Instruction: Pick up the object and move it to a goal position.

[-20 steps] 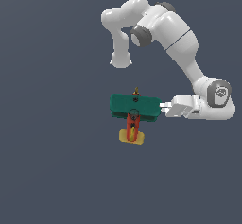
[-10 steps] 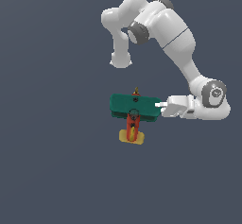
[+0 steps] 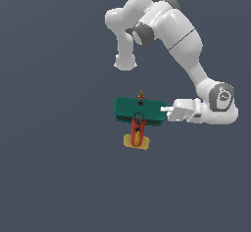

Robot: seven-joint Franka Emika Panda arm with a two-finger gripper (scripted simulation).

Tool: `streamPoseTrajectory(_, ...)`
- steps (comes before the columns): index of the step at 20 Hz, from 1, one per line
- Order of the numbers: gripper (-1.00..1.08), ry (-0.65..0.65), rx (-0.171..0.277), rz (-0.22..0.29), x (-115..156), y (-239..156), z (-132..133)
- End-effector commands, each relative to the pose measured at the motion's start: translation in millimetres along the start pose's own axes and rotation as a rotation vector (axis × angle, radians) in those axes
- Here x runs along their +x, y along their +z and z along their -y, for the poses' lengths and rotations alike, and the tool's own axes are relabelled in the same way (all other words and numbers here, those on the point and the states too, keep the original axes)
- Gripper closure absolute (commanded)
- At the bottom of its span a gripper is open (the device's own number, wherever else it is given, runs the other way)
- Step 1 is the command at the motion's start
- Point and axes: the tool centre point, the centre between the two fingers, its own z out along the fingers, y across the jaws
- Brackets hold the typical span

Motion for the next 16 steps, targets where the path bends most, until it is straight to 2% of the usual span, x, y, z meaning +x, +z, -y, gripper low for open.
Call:
streamPoseTrajectory(1, 1.08, 0.000, 0.000, 0.000, 0, 0, 0)
streamPoseTrajectory(16, 1.08, -0.001, 0.000, 0.000, -8, 15, -13)
